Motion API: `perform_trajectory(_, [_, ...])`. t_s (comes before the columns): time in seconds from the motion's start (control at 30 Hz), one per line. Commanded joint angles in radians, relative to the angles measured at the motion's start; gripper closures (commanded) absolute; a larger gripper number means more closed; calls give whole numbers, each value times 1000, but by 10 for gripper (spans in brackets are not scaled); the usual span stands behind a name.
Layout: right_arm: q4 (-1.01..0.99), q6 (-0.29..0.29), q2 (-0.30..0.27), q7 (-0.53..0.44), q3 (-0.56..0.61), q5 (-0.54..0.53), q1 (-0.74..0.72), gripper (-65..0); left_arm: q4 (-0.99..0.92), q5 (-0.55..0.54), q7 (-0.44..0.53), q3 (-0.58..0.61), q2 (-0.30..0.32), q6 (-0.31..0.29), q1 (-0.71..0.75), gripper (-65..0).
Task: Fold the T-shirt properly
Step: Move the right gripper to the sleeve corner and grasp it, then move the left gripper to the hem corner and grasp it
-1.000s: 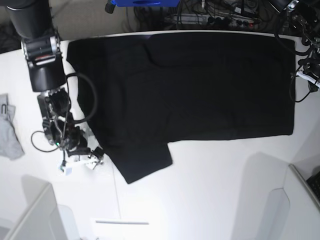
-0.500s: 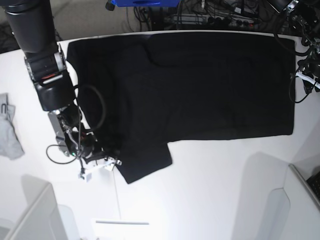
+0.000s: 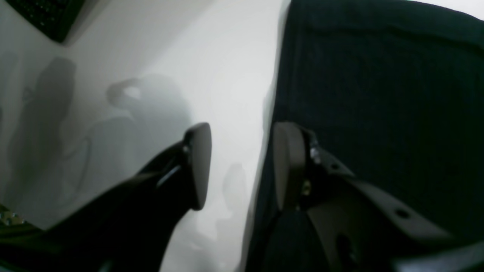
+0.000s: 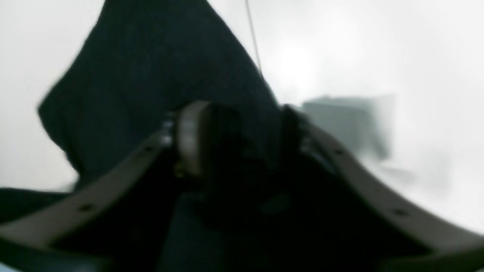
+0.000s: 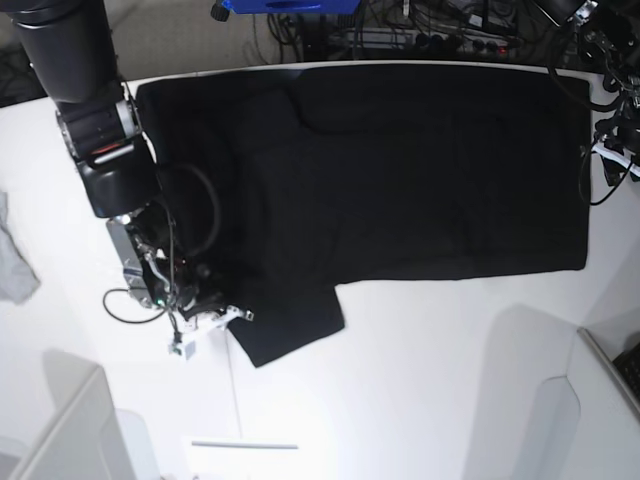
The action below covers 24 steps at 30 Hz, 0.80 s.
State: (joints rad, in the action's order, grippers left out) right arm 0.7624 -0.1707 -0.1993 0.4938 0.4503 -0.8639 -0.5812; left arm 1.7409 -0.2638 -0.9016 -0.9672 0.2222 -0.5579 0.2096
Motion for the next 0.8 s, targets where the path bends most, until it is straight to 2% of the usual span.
perform_trajectory(0.0, [9,4,-7,-7,-5,33,-30,-176,-2,-7,19,-6,19,-1,-3,-268])
perform_trajectory(0.1, [9,4,8,-7,-9,102,-26,-84,-46,-7,19,-9,21,-1,-23,-268])
perform_trajectory(0.17, [15,4,11,-7,-11,127,-20,0,-86,-7,20,-25,23,-1,-35,-273])
perform_trajectory(0.27, [16,3,13,-7,-12,125,-18,0,-127,-1,16,-45,24,-1,-86,-275])
perform_trajectory(0.5, [18,3,13,-5,-12,125,-18,0,-226,1,16,-40,87,-1,-207,-278])
perform_trajectory(0.63, [18,3,14,-5,-12,125,-18,0,-371,2,19,72,162,2,-293,-280])
perform_trajectory(0.77, [18,3,24,-5,-12,125,-18,0,-490,2,22,121,194,2,-381,-385])
